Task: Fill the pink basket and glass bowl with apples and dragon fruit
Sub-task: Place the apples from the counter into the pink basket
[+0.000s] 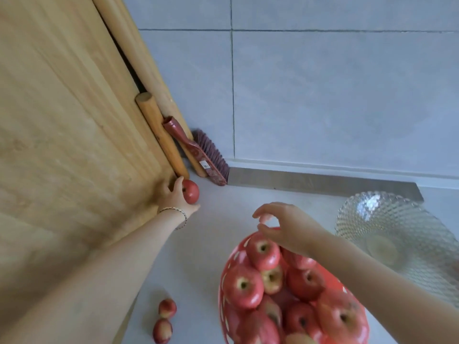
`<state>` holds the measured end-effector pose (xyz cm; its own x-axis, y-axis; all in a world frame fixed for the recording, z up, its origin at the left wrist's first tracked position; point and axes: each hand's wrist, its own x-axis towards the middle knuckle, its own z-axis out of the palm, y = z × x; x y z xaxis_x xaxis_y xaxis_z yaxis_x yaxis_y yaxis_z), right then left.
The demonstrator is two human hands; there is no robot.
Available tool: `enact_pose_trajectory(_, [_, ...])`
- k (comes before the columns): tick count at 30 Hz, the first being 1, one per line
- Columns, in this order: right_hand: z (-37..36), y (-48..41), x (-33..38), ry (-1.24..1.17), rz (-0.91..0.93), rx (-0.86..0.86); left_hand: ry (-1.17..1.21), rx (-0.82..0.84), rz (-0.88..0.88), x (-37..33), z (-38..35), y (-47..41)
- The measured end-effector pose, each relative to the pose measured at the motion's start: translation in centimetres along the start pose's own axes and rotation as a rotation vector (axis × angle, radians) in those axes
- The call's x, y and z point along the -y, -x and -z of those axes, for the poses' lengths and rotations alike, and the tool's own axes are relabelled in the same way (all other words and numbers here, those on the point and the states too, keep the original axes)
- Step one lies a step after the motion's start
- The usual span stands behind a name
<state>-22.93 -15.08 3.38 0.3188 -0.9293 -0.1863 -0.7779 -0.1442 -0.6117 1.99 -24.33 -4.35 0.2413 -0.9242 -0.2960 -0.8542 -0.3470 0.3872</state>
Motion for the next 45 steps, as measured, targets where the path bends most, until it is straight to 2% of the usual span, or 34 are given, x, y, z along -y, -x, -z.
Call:
enact_pose_trajectory(5, [-0.3,-1.8,-0.9,-0.049,0.001,-0.032,-0.055,0.084,0.027,0.0,-2.0,-4.4])
enact_pose_trajectory(8, [-0.2,-1.6,-1.6,-0.061,-0.013,-0.038,0.002,0.05,0.019,-0.3,-2.2,-4.2])
enact_pose_trajectory(12, [0.1,1.2,-2.3,-0.093,-0.053,-0.071,0.231,-0.085,-0.15,-1.3,-1.1,0.6])
enact_pose_trajectory(14, [0.0,3.4,-2.8,-0.062,-0.053,-0.114,0.344,-0.063,-0.243,-2.5,-0.3,3.7])
enact_pose_trajectory(17, [0.2,7.3,-3.6,-0.034,-0.094,-0.19,0.387,0.018,-0.356,-4.7,1.0,9.2])
enact_pose_trajectory(20, [-0.2,10.8,-5.1,0.032,-0.2,-0.172,0.354,0.076,-0.471,-6.4,1.1,14.5])
enact_pose_trajectory(25, [-2.8,14.9,-7.7,0.384,-0.307,0.189,0.248,0.179,-0.569,-7.8,-1.1,20.5])
enact_pose_trajectory(29, [-4.4,15.5,-8.3,0.445,-0.232,0.082,0.149,0.205,-0.612,-7.8,-2.6,22.7])
enact_pose_trajectory(36, [-4.9,16.8,-8.4,0.295,-0.186,0.051,0.062,0.167,-0.728,-11.0,-4.7,23.3])
enact_pose_trajectory(40, [-5.0,17.6,-8.5,0.178,-0.212,0.027,-0.09,0.154,-0.768,-14.1,-6.7,23.0])
enact_pose_trajectory(45, [-6.0,19.1,-8.7,0.081,-0.176,-0.164,-0.309,0.061,-0.857,-15.8,-8.4,22.6])
